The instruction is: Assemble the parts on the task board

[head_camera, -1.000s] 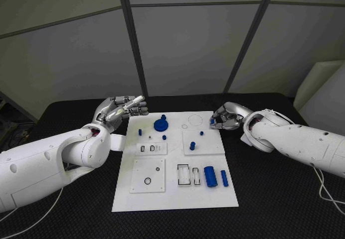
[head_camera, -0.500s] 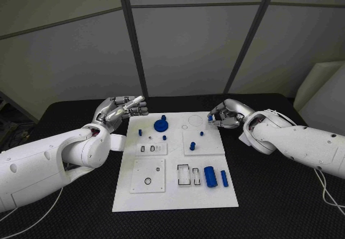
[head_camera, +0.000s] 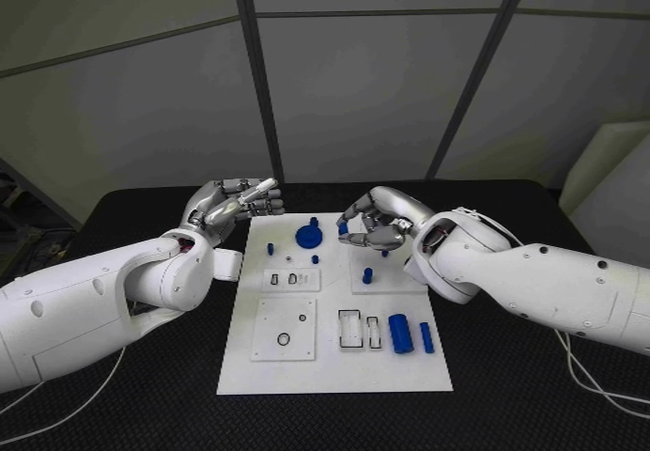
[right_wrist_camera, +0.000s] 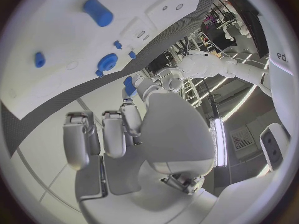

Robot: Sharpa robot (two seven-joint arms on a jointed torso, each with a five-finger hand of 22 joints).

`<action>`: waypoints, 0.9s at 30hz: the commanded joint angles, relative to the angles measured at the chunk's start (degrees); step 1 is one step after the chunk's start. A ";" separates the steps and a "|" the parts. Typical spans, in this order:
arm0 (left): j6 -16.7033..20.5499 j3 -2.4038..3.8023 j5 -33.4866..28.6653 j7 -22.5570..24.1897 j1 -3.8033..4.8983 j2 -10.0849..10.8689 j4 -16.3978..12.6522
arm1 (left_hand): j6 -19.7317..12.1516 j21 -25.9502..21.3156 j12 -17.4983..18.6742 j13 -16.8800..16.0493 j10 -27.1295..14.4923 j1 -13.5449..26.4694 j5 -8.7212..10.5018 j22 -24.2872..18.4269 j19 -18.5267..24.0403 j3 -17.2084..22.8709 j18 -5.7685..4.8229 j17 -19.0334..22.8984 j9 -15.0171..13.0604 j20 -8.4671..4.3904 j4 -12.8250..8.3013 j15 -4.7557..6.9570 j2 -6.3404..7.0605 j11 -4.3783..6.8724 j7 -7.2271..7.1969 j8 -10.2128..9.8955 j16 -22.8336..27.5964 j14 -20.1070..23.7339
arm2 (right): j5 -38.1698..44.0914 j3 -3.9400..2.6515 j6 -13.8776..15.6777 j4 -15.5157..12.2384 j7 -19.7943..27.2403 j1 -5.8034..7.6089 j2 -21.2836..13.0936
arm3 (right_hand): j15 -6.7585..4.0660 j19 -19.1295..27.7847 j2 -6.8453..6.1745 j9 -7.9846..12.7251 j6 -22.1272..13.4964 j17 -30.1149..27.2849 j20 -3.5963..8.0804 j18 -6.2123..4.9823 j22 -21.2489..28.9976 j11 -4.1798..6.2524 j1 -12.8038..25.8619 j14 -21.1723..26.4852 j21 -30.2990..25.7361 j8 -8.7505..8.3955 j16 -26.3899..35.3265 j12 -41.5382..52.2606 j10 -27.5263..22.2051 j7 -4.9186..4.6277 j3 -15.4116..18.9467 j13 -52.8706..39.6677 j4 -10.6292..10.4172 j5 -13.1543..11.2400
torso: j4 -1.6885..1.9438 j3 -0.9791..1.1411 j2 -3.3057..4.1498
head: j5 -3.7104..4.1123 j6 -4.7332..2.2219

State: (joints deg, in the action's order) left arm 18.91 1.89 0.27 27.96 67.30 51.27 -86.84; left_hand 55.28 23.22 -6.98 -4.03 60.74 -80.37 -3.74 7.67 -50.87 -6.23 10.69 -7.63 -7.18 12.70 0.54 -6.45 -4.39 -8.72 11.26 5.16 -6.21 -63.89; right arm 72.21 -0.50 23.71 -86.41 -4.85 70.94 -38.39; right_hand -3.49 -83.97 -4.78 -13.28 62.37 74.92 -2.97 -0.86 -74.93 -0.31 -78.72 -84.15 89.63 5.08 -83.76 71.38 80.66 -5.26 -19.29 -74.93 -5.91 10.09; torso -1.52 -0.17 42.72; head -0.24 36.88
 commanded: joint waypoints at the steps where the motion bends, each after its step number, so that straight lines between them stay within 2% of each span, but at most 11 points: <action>1: -0.12 0.05 -0.15 0.05 0.16 -0.20 0.06 | 0.19 -0.23 0.30 0.09 0.24 0.20 0.34 -0.08 -0.22 -0.21 -0.24 -0.09 0.03 0.06 -0.07 -0.22 -0.22 -0.14 0.30 -0.40 0.29 -0.10 | 5.35 0.03 -0.78 0.19 -5.96 0.14 2.06 | -0.33 -6.03 0.33 -1.01 0.37 3.23 0.33 0.86 -15.07 0.10 -0.05 -3.32 0.37 0.03 0.05 -0.17 -0.29 0.42 0.03 -0.32 0.27 0.14 | 0.30 -0.11 -0.12 | -0.22 0.17; 4: -0.11 0.05 -0.19 0.04 0.22 -0.34 0.10 | 0.21 -0.27 0.31 0.09 0.26 0.21 0.34 -0.11 -0.20 -0.24 -0.24 -0.08 0.03 0.07 -0.08 -0.23 -0.21 -0.14 0.31 -0.41 0.34 -0.08 | 6.93 0.22 -1.47 1.05 -8.11 0.13 4.49 | -0.32 -6.03 0.32 -1.01 0.32 3.18 0.33 0.86 -15.07 0.08 0.01 -3.32 0.37 -0.02 0.08 -0.29 -0.35 0.39 0.03 -0.24 0.28 0.15 | 0.38 -0.20 -0.10 | -0.91 0.25; 6: -0.08 0.05 -0.21 0.03 0.24 -0.41 0.17 | 0.21 -0.27 0.31 0.09 0.26 0.21 0.34 -0.11 -0.20 -0.24 -0.24 -0.08 0.03 0.07 -0.08 -0.23 -0.21 -0.14 0.31 -0.41 0.34 -0.08 | 7.80 0.68 -1.80 1.58 -9.64 0.12 5.96 | -0.30 -6.03 0.30 -1.03 0.31 3.16 0.32 0.86 -15.07 0.07 0.00 -3.31 0.37 -0.07 0.09 -0.55 -0.49 0.39 -0.01 -0.04 0.38 0.21 | 0.21 -0.10 -0.07 | -2.09 0.44; 9: -0.06 0.05 -0.22 0.02 0.27 -0.59 0.30 | 0.22 -0.30 0.32 0.08 0.27 0.22 0.34 -0.13 -0.19 -0.26 -0.25 -0.08 0.03 0.08 -0.09 -0.24 -0.22 -0.14 0.31 -0.42 0.37 -0.06 | 8.51 1.33 -2.03 2.17 -11.48 0.09 7.81 | -0.29 -6.03 0.28 -1.06 0.33 3.08 0.31 0.86 -15.07 0.06 -0.01 -3.29 0.37 -0.10 0.14 -0.71 -0.58 0.39 -0.04 0.07 0.49 0.30 | 0.22 -0.01 -0.03 | -2.38 0.63; 11: -0.05 0.05 -0.22 0.01 0.29 -0.71 0.36 | 0.22 -0.30 0.32 0.08 0.27 0.22 0.34 -0.13 -0.19 -0.26 -0.25 -0.08 0.03 0.08 -0.09 -0.24 -0.22 -0.14 0.31 -0.42 0.37 -0.06 | 8.90 1.92 -2.06 2.42 -12.43 0.05 8.83 | -0.28 -6.03 0.23 -1.08 0.34 2.97 0.30 0.86 -15.07 0.05 0.02 -3.27 0.37 -0.13 0.20 -0.84 -0.65 0.37 -0.05 0.15 0.56 0.37 | 0.35 -0.07 0.00 | -2.53 0.81; 13: -0.02 0.06 -0.23 0.02 0.30 -0.78 0.40 | 0.22 -0.30 0.32 0.08 0.27 0.22 0.34 -0.14 -0.19 -0.26 -0.25 -0.08 0.03 0.08 -0.09 -0.24 -0.22 -0.14 0.31 -0.42 0.38 -0.06 | 9.31 2.29 -2.24 2.70 -12.99 -0.04 9.65 | -0.27 -6.03 0.18 -1.10 0.35 2.93 0.30 0.86 -15.07 0.03 0.11 -3.26 0.37 -0.16 0.23 -0.86 -0.66 0.35 -0.03 0.16 0.58 0.41 | 0.28 -0.11 -0.01 | -2.91 0.99; 17: 0.06 0.06 -0.23 0.02 0.34 -0.90 0.51 | 0.24 -0.39 0.35 0.08 0.28 0.24 0.34 -0.20 -0.13 -0.30 -0.26 -0.07 0.02 0.10 -0.12 -0.27 -0.23 -0.15 0.31 -0.44 0.47 -0.01 | 10.50 3.04 -2.57 3.06 -13.63 -0.50 10.85 | -0.26 -6.03 0.15 -1.11 0.35 2.91 0.29 0.86 -15.07 0.02 0.19 -3.25 0.37 -0.18 0.25 -0.87 -0.67 0.33 -0.01 0.16 0.59 0.44 | 0.21 -0.02 -0.08 | -3.46 1.27; 21: 0.08 0.06 -0.23 0.02 0.35 -1.01 0.59 | 0.26 -0.45 0.37 0.08 0.30 0.25 0.34 -0.25 -0.09 -0.33 -0.27 -0.07 0.02 0.12 -0.14 -0.29 -0.25 -0.16 0.31 -0.46 0.54 0.03 | 11.48 3.36 -2.79 3.24 -13.85 -1.09 11.60 | -0.26 -6.03 0.14 -1.11 0.35 2.91 0.29 0.86 -15.07 0.01 0.20 -3.25 0.37 -0.19 0.24 -0.86 -0.67 0.33 -0.01 0.16 0.59 0.44 | 0.07 0.00 -0.07 | -3.93 1.46; 27: -0.01 0.06 -0.23 0.02 0.35 -1.25 0.63 | 0.26 -0.45 0.37 0.08 0.30 0.25 0.34 -0.25 -0.09 -0.33 -0.27 -0.07 0.02 0.12 -0.14 -0.29 -0.25 -0.16 0.31 -0.46 0.54 0.03 | 12.27 3.62 -3.24 3.66 -14.15 -1.86 12.54 | -0.23 -6.03 0.04 -1.13 0.25 2.98 0.26 0.86 -15.07 -0.03 0.44 -3.27 0.37 -0.33 0.22 -0.77 -0.62 0.28 0.03 0.06 0.63 0.50 | 0.16 -0.05 -0.08 | -4.31 1.76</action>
State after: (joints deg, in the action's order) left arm 19.03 1.90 0.12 27.80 67.55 50.09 -86.19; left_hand 55.28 23.00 -6.98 -4.03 60.74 -80.38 -3.74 7.47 -50.87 -6.23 10.69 -7.63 -7.18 12.71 0.54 -6.45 -4.38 -8.72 11.26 4.93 -5.99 -63.89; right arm 82.55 3.15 21.29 -82.80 -18.04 69.05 -25.96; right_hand -3.49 -83.97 -4.81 -13.29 62.20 74.91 -2.97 -0.86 -74.92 -0.31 -78.71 -84.15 89.63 4.69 -83.75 70.72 80.23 -5.08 -19.33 -74.83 -5.57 10.34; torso -1.37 -0.19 42.65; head -4.42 38.51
